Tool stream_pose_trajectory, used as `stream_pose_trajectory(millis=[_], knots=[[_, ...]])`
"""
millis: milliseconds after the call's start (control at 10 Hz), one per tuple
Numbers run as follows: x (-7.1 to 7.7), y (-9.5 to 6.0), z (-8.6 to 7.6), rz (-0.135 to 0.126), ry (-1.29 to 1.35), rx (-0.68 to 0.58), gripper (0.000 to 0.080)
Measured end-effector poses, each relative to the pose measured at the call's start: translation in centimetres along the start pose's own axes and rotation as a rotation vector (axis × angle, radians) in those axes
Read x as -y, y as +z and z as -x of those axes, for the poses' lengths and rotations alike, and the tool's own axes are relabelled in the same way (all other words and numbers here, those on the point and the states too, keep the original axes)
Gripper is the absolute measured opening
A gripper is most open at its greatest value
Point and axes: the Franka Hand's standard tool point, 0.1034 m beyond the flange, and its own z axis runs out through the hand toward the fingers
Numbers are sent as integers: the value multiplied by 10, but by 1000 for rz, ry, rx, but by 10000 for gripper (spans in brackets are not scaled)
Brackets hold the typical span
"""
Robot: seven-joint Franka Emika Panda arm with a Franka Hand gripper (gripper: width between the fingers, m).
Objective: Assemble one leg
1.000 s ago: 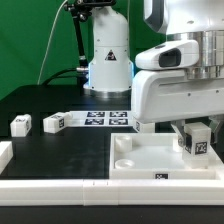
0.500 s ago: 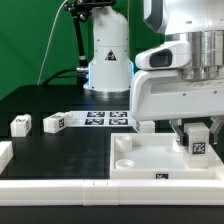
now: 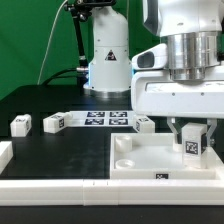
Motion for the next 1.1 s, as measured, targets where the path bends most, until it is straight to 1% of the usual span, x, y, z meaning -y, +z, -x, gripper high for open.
stream_pose_trajectory(millis=[200, 300, 500, 800, 900, 1000, 1100], knots=[[-1, 0, 1, -1, 218, 1, 291], [-1, 0, 1, -4, 375, 8, 291], [-2, -1, 0, -4, 536, 36, 291], [-1, -1, 0, -5, 479, 35, 292], [-1, -1, 0, -6, 462, 35, 494], [0, -1, 1, -7, 416, 34, 494], [1, -1, 2, -9, 289, 34, 620]])
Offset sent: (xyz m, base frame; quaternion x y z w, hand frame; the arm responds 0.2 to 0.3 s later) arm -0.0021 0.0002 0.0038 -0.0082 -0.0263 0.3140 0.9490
